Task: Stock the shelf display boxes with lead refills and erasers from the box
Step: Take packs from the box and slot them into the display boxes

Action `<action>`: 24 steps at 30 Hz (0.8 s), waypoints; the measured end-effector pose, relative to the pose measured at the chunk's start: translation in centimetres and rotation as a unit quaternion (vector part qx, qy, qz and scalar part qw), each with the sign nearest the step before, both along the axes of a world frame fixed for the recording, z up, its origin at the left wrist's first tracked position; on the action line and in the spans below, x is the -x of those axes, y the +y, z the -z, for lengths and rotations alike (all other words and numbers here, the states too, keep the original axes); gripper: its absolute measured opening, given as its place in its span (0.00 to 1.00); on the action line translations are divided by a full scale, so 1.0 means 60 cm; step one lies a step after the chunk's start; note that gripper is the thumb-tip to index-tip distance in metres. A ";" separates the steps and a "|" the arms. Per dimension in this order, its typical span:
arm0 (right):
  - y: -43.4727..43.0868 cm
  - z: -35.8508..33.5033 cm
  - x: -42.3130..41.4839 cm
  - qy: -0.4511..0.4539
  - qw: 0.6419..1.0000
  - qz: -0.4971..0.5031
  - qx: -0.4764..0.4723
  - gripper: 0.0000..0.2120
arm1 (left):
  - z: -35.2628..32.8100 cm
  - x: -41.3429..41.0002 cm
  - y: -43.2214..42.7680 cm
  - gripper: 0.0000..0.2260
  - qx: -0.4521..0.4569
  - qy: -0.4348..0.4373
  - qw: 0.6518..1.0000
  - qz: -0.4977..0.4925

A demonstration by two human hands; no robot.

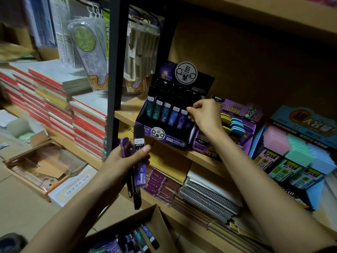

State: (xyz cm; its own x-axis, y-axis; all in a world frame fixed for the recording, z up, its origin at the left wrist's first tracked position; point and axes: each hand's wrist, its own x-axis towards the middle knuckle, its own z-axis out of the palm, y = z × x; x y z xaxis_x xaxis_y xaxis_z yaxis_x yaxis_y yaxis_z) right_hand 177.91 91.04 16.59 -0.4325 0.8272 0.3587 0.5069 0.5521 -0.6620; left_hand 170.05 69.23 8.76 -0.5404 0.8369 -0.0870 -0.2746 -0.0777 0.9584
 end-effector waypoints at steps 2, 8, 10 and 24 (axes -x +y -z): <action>-0.018 -0.002 -0.012 0.001 0.999 0.027 -0.047 0.07 | -0.001 -0.006 0.000 0.14 -0.002 -0.011 1.000 -0.003; -0.137 0.033 -0.057 0.064 0.988 -0.134 0.047 0.08 | -0.011 -0.023 0.004 0.14 -0.005 -0.001 1.000 0.019; -0.161 0.042 -0.057 0.057 0.967 -0.195 0.156 0.07 | -0.012 -0.030 0.006 0.14 0.002 0.022 0.999 0.044; -0.075 -0.045 -0.101 0.183 0.976 -0.093 0.070 0.04 | -0.020 -0.025 0.018 0.11 -0.005 0.002 1.000 -0.026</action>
